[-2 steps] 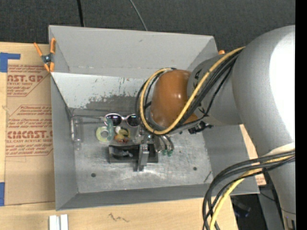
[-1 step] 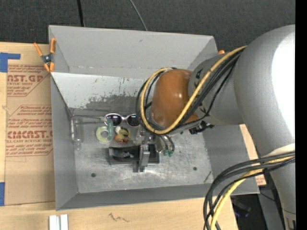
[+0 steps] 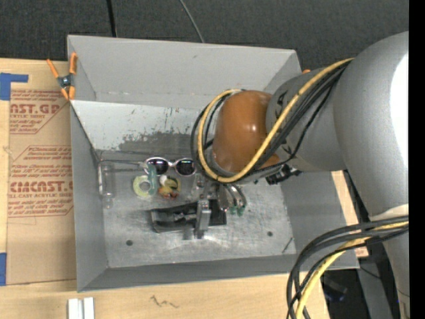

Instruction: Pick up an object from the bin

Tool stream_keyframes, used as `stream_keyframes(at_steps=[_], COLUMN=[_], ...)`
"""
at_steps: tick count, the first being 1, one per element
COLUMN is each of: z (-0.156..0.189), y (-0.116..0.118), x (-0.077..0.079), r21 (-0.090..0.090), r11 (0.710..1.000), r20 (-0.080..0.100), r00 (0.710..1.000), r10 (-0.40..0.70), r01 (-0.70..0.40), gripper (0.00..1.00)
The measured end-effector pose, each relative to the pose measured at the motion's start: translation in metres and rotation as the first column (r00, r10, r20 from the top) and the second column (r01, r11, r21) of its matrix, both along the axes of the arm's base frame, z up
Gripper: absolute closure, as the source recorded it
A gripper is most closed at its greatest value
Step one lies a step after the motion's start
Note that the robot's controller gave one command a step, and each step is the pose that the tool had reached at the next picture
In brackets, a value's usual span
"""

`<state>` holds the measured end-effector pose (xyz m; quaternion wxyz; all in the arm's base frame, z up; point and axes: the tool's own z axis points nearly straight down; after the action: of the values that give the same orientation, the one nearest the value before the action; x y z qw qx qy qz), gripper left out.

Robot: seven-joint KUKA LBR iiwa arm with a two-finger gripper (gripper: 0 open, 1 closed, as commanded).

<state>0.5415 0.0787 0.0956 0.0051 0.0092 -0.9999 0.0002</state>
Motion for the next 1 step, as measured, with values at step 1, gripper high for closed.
stream_keyframes(at_steps=[1], z=[0.0235], y=[-0.0002], x=[0.0005], r21=[-0.001], r11=[1.000], r20=[0.001], r00=[1.000], r10=[0.000], r01=[0.000], gripper=[1.00])
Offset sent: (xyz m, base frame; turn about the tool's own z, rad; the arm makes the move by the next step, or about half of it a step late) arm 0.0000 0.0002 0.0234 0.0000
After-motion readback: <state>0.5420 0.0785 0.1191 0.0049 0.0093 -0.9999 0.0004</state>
